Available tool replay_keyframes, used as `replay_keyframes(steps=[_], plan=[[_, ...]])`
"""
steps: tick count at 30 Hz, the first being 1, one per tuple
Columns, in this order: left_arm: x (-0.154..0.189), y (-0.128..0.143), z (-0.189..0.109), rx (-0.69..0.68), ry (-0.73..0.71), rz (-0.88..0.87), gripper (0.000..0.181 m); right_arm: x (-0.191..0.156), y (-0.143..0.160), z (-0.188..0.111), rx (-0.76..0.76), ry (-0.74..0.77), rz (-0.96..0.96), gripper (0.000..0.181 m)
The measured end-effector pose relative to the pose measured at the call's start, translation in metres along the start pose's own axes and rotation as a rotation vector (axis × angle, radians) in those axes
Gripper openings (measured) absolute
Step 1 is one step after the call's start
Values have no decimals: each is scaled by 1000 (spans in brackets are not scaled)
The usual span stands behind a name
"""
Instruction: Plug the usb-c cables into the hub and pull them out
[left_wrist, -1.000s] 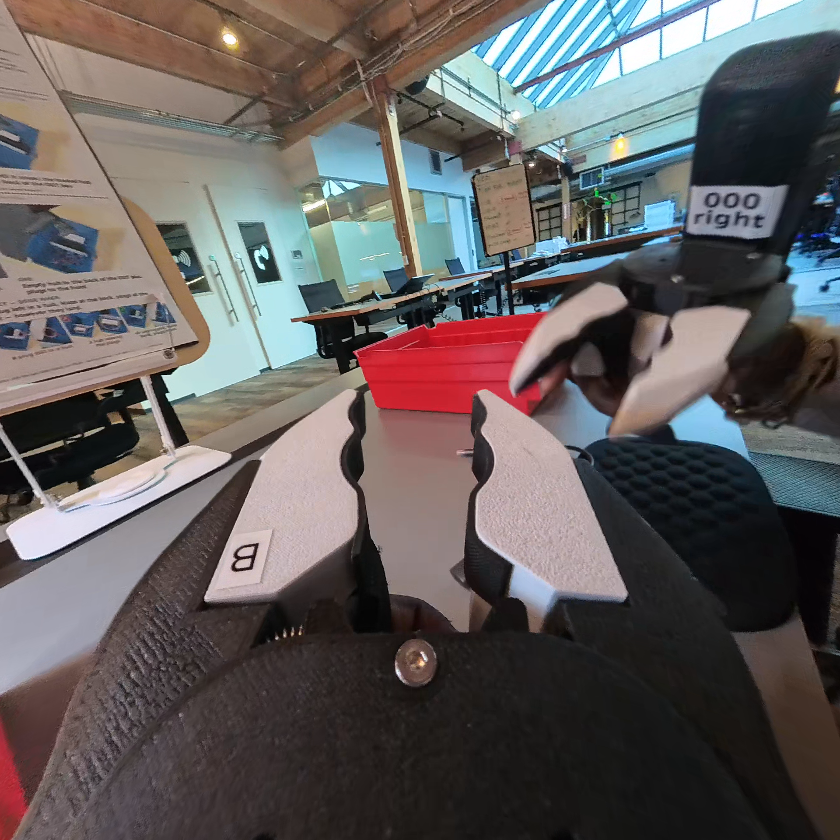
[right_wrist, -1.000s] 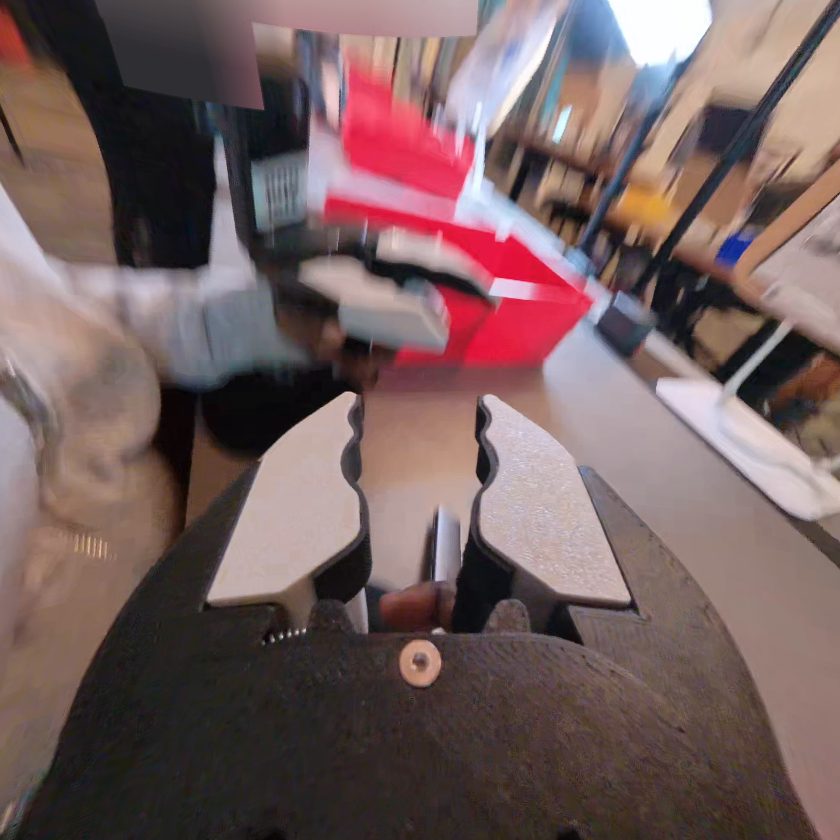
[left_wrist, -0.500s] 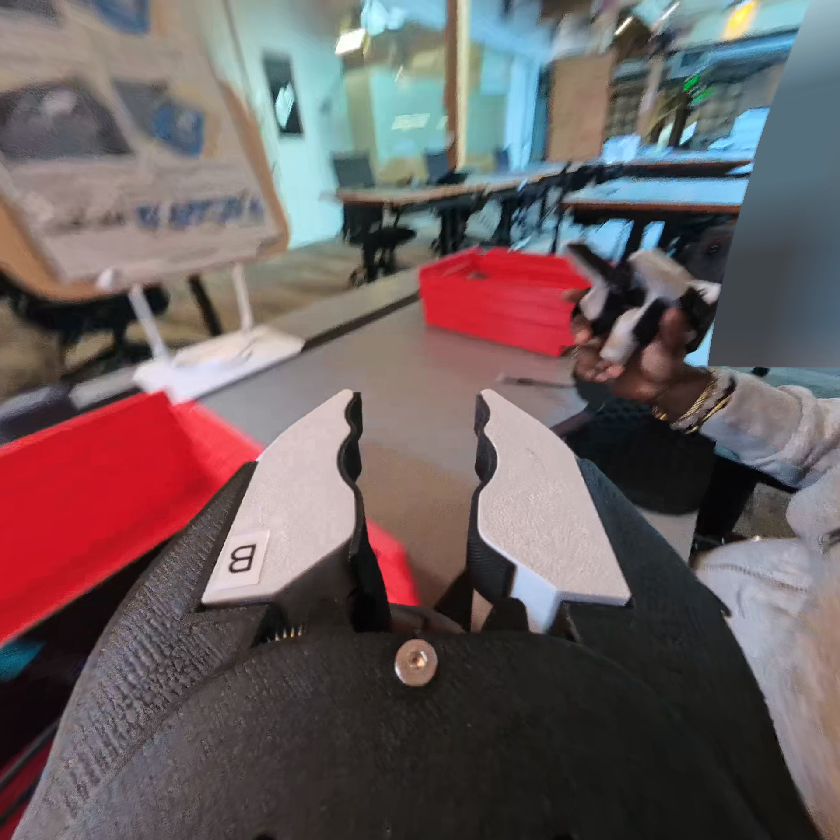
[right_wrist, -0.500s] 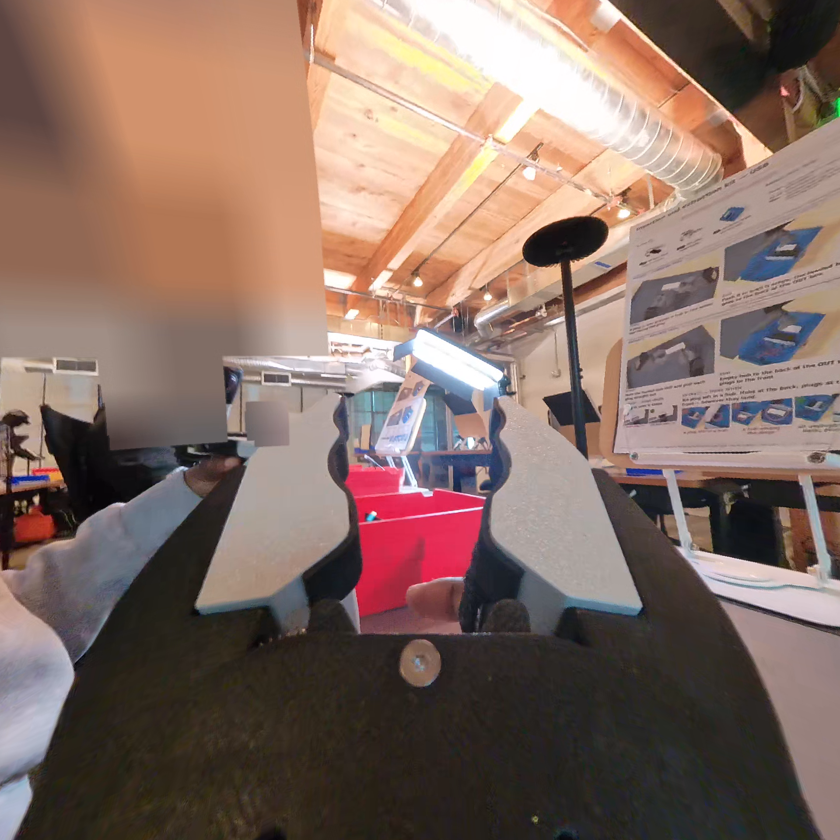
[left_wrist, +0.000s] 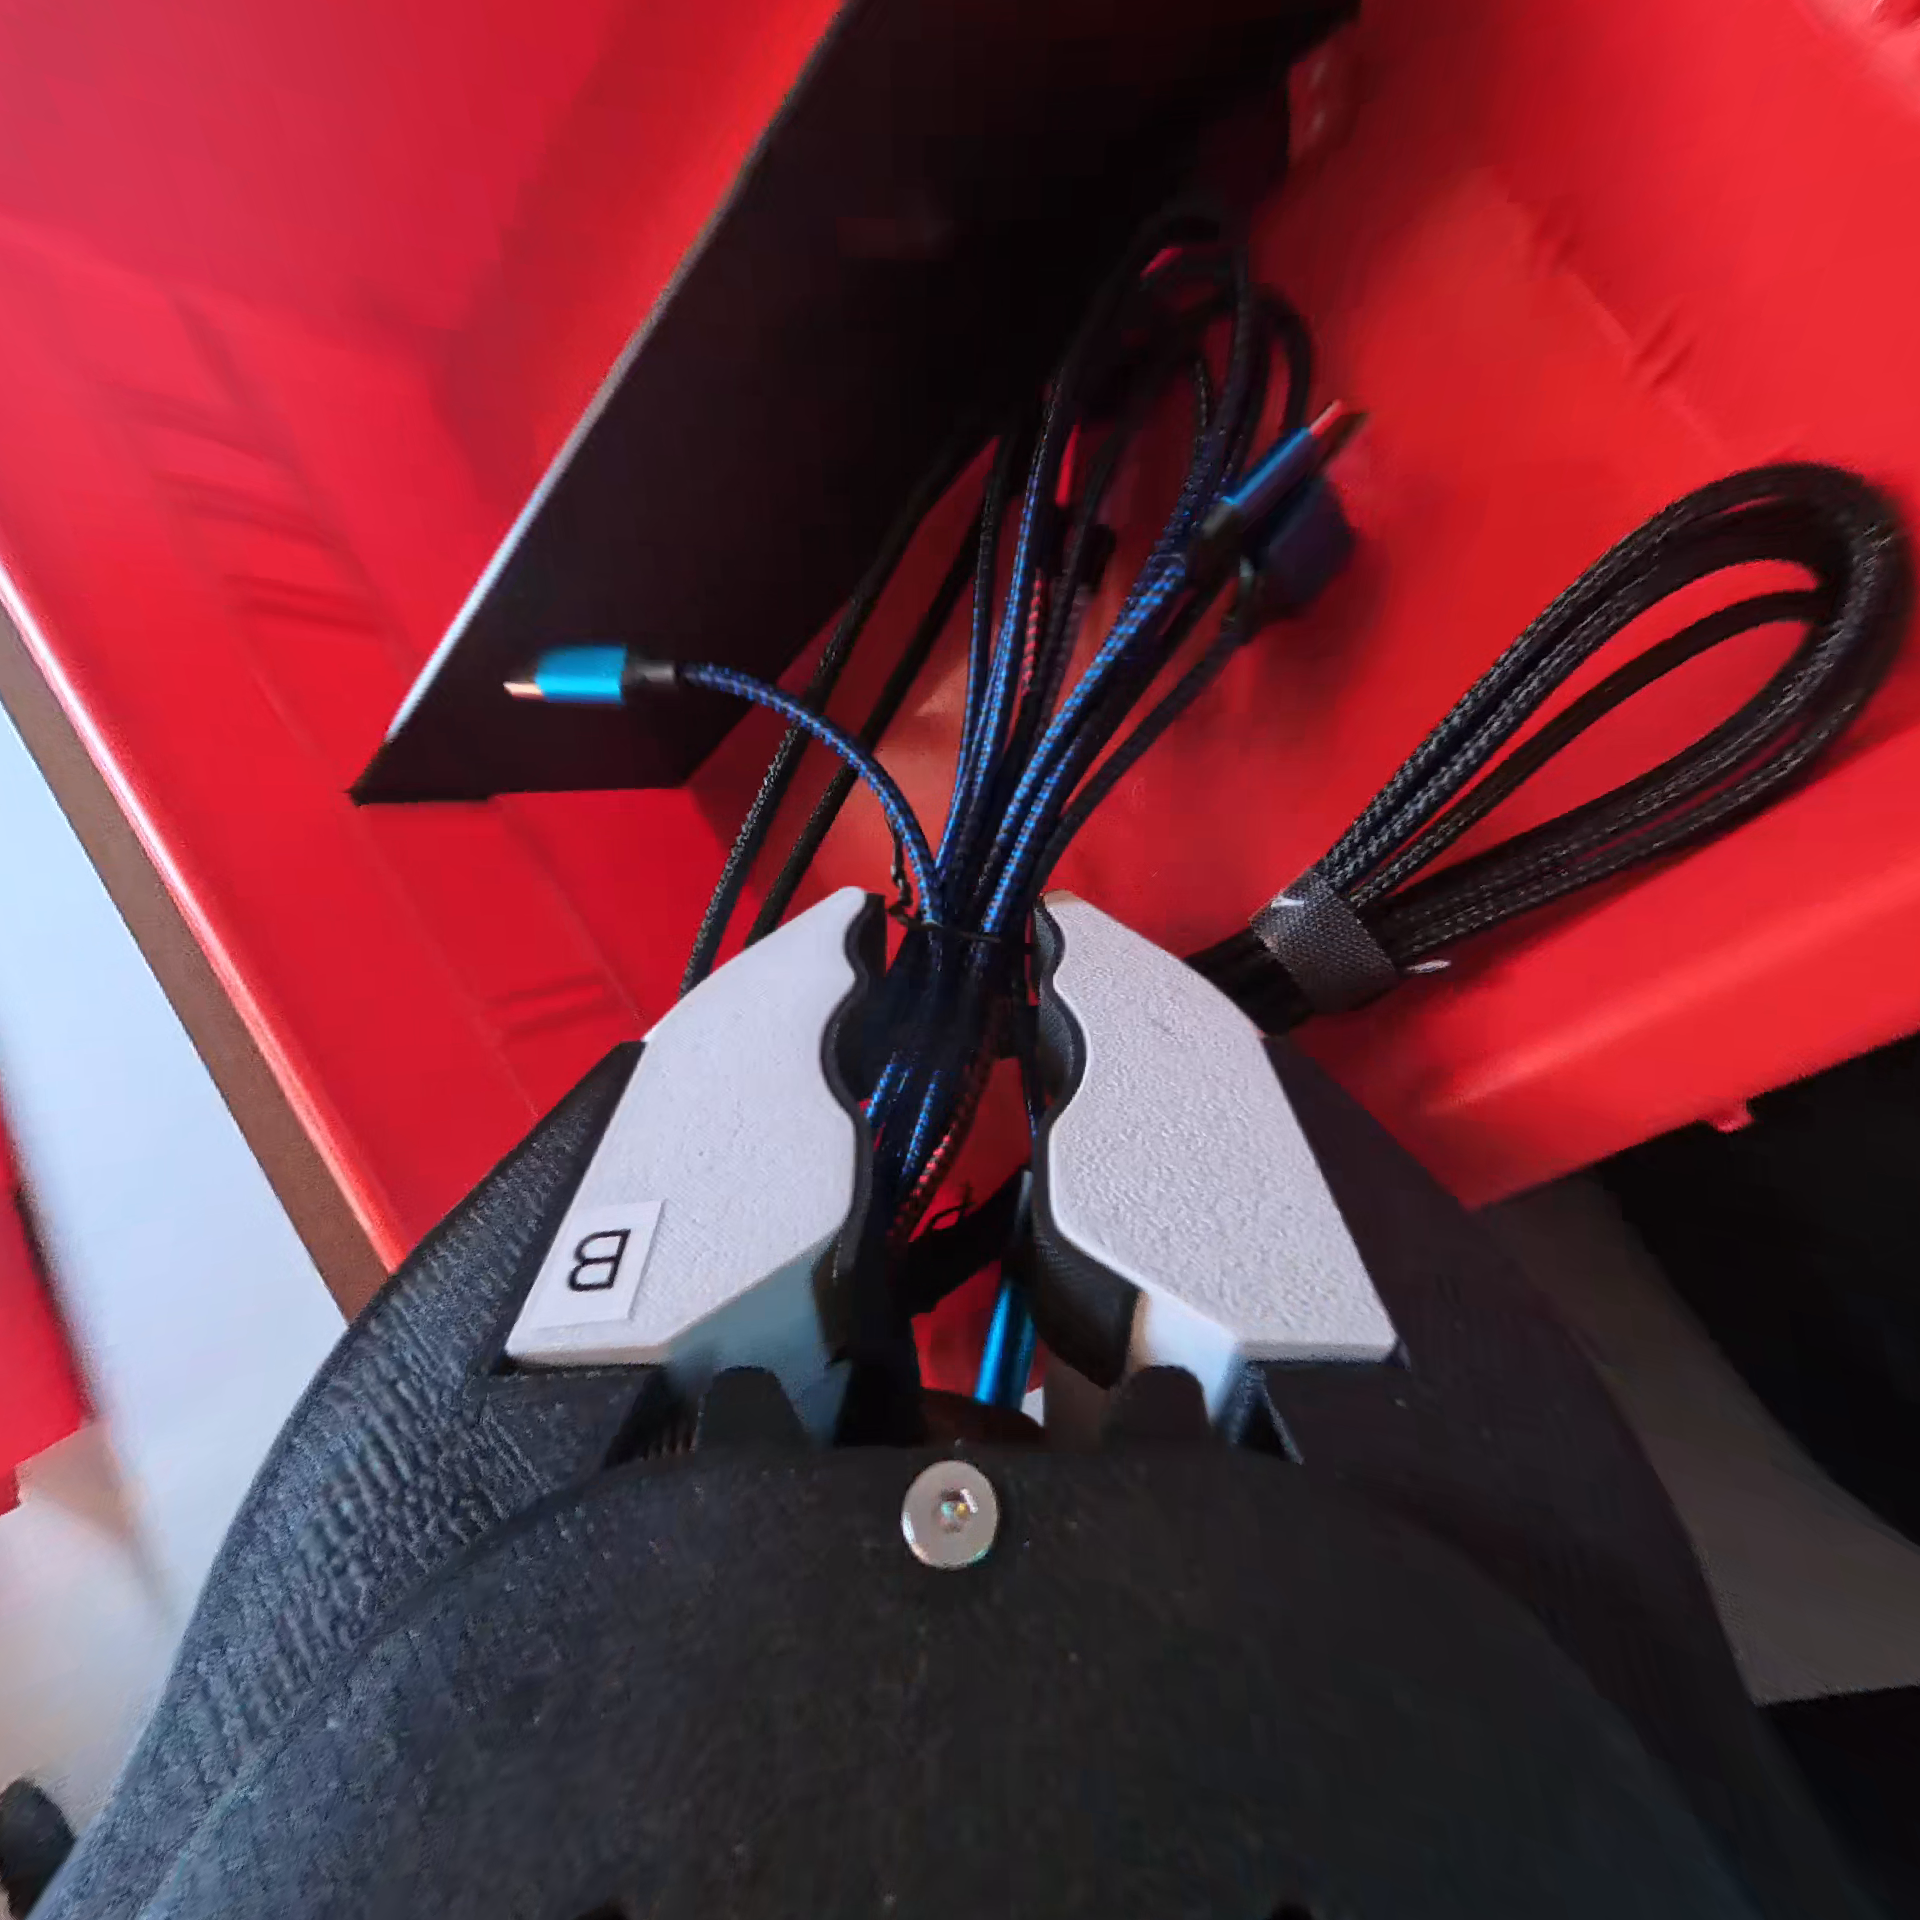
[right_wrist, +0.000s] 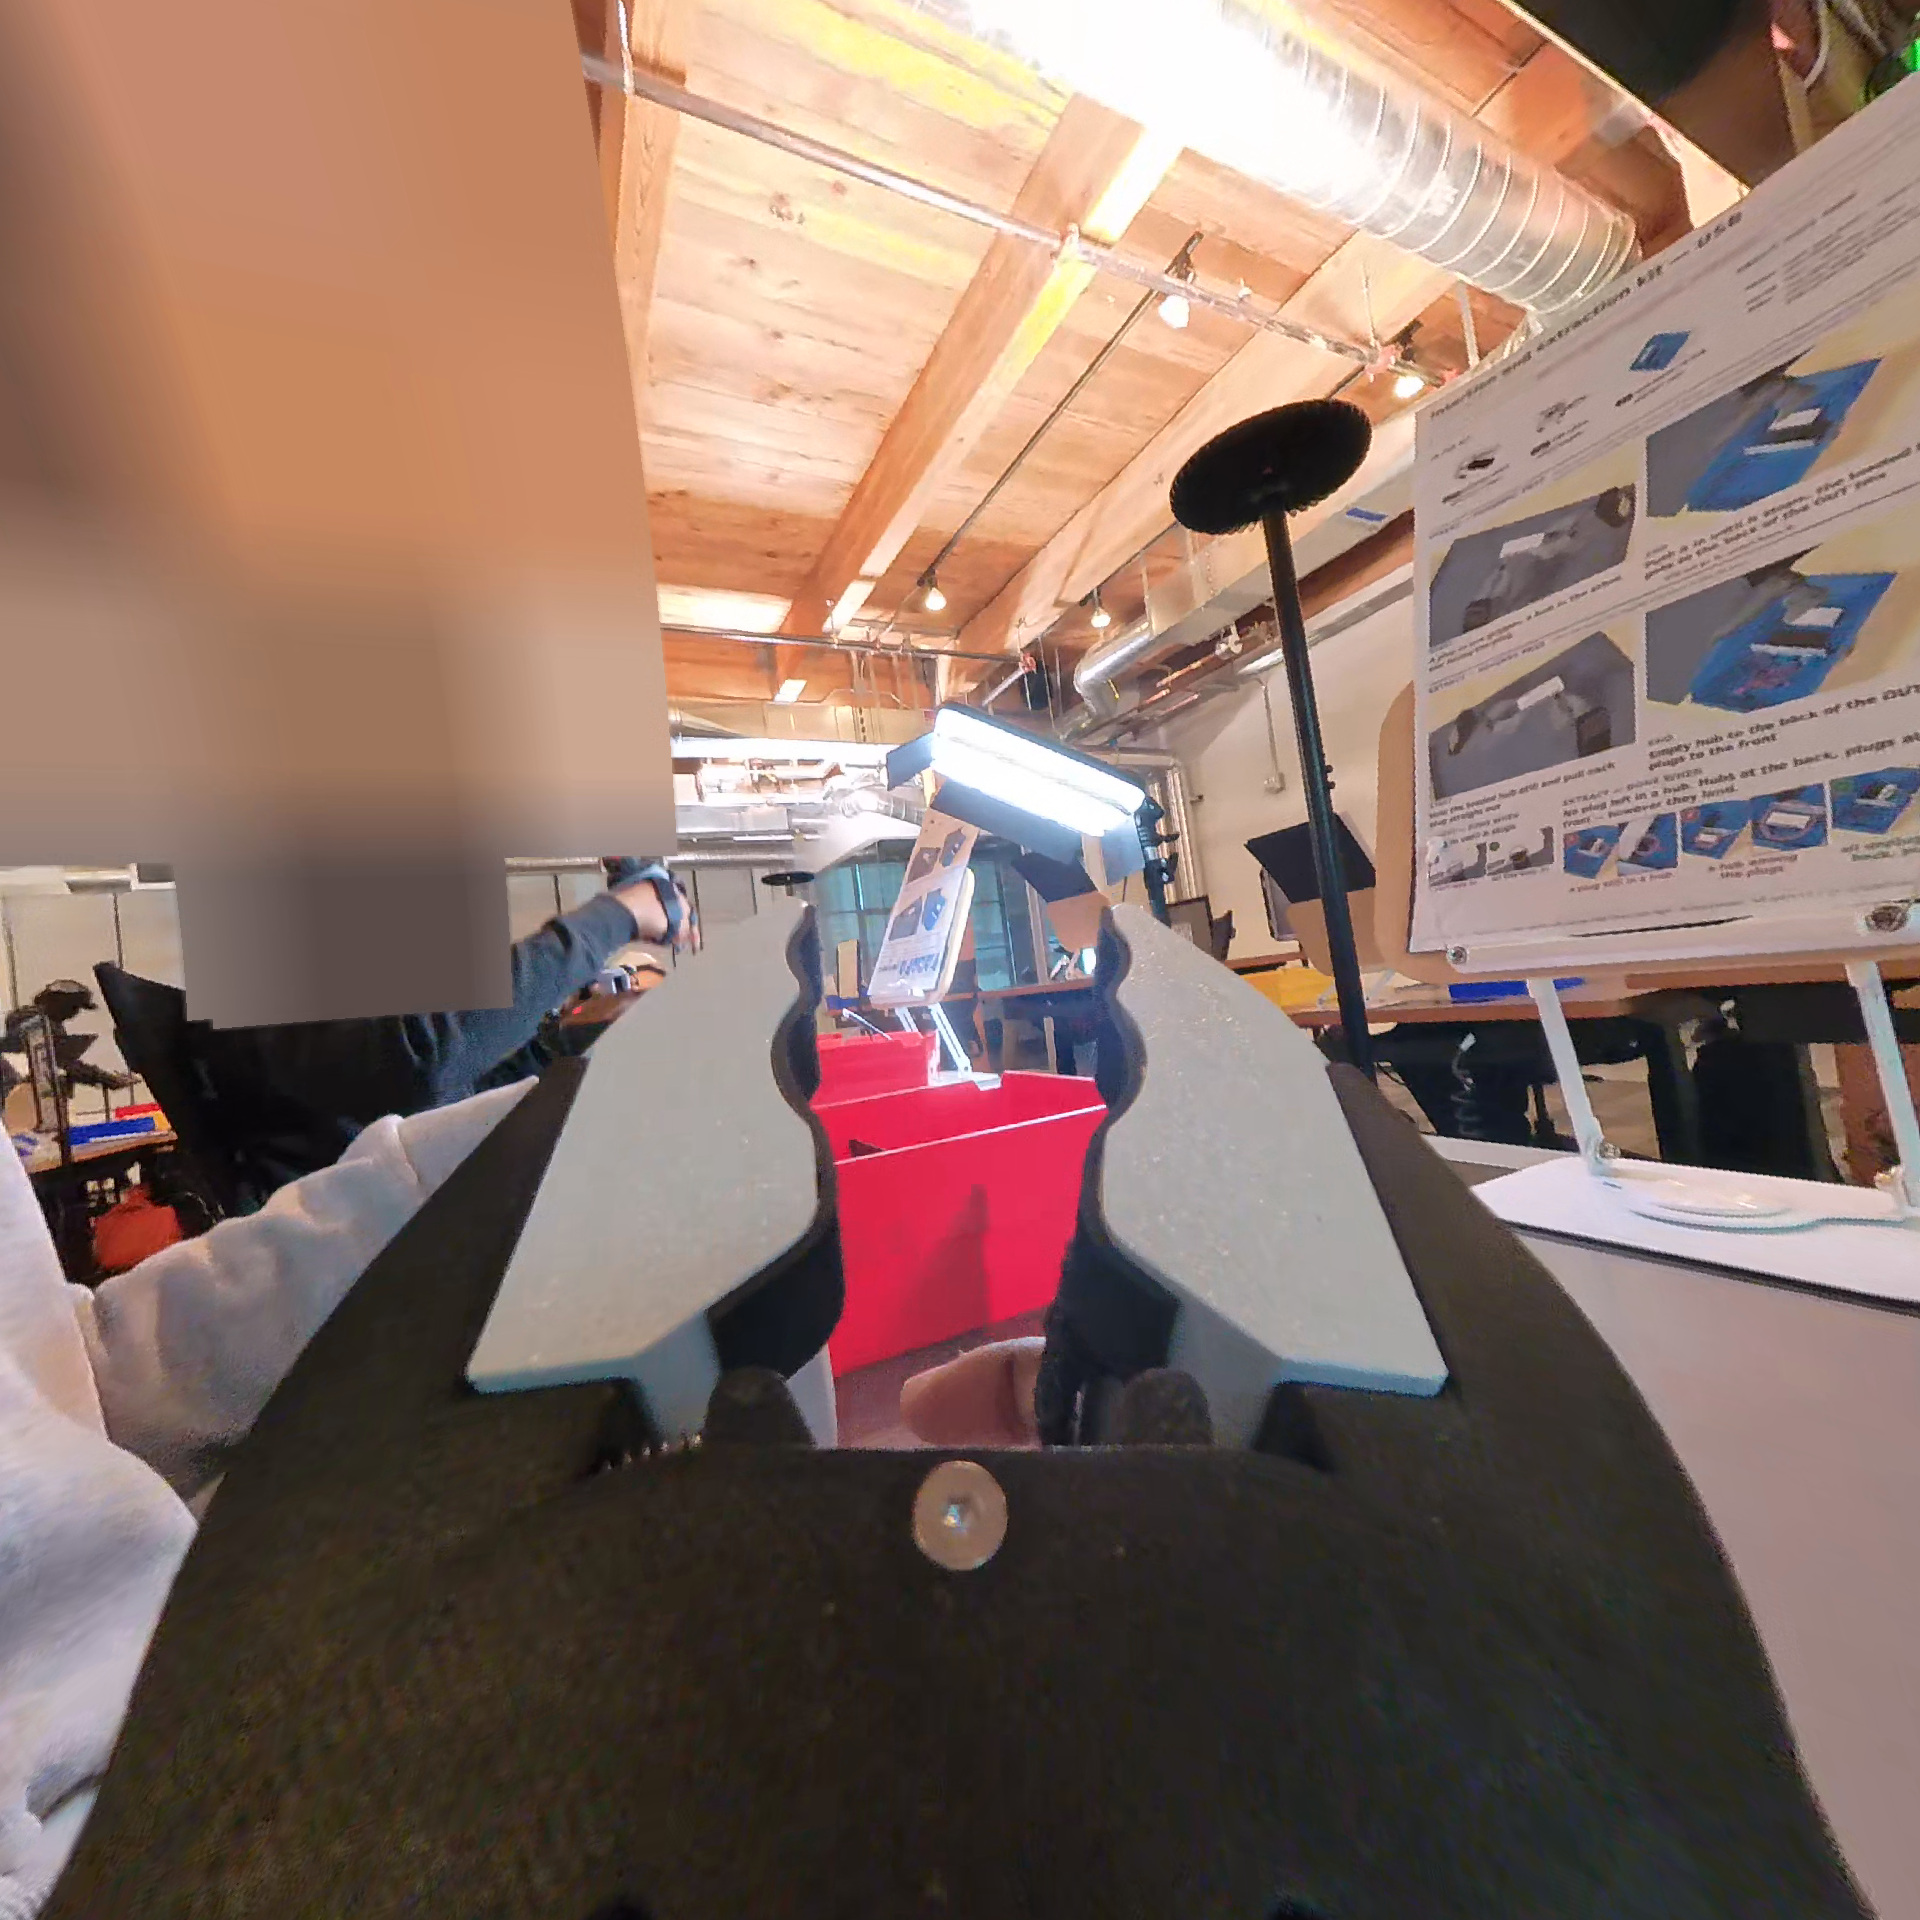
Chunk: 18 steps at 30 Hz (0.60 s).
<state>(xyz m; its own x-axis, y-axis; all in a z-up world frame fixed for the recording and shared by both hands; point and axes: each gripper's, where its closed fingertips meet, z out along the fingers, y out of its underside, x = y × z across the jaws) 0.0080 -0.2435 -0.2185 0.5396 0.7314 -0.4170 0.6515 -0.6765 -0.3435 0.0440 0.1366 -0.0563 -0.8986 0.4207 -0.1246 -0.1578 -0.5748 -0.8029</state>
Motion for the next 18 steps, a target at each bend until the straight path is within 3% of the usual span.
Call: replay_keyframes(steps=[4, 7, 14, 18], plan=[[-9, -10, -19, 82, -52, -25, 24, 0, 3, 1, -17, 1, -2, 50], [-18, -24, -42, 238, -58, -106, 24, 2, 1, 0, -4, 5, 13, 50], [-25, -56, -89, 677, 177, -371, 23, 5, 1, 0, -8, 23, 24, 48], [-16, -78, -125, 945, 254, -432, 22, 4, 8, 1, -41, 20, 11, 48]])
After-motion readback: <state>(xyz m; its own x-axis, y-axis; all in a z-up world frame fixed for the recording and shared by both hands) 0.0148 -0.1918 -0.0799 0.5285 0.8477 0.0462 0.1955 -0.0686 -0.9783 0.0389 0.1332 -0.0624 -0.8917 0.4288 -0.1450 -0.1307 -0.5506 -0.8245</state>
